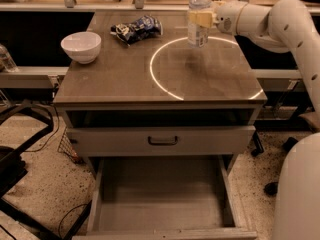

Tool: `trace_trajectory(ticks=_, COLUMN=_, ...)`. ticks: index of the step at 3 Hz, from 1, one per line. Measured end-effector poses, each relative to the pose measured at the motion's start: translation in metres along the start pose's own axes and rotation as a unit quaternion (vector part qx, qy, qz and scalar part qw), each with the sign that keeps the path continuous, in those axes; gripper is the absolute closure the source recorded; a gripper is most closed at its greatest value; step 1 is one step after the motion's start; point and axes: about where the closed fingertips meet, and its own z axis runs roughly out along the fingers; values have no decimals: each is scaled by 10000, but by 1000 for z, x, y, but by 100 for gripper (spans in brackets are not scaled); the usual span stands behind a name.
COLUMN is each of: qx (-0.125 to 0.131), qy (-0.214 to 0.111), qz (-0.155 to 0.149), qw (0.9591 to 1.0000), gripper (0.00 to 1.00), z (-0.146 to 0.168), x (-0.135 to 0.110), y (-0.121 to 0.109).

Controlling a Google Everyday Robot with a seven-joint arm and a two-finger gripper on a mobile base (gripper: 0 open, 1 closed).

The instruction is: Move blue plastic bottle near white bowl

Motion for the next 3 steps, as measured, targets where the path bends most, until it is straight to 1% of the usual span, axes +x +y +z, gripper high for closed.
trace_trajectory(ticks=1, qx=-58, qy=-190, qz=45, qw=9998, gripper=100, z=12, x=-37, y=33)
trace_trajectory(ticks=2, qx=-82, qy=-343, qz=184, qw=9992, gripper=100, z=20, x=-55, y=61)
trace_trajectory(ticks=3, qx=-513, qy=-565, qz=606, qw=9952, gripper=100, z=48, x=-58, y=128)
